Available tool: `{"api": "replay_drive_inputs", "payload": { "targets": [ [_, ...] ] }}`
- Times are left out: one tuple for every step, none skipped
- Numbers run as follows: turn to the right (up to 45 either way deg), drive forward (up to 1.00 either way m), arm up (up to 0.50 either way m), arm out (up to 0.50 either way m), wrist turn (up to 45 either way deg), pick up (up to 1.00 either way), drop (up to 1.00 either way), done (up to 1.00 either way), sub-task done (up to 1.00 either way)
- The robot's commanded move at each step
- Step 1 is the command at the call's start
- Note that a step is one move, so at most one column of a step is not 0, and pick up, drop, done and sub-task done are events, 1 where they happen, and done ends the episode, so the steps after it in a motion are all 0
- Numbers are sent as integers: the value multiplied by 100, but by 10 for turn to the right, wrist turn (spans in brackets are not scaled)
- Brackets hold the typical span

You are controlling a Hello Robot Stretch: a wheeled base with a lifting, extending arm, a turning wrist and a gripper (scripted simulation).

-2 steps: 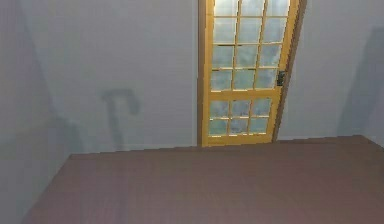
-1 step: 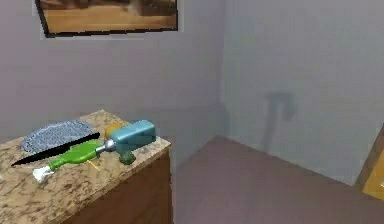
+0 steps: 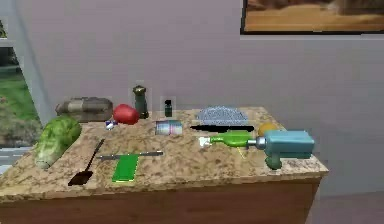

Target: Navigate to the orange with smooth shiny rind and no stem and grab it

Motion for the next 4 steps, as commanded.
{"api": "replay_drive_inputs", "payload": {
  "targets": [
    [-450, 0, 0, 0, 0, 0, 0, 0, 0],
    [-210, 0, 0, 0, 0, 0, 0, 0, 0],
    [450, 0, 0, 0, 0, 0, 0, 0, 0],
    [360, 0, 0, 0, 0, 0, 0, 0, 0]
  ]
}}
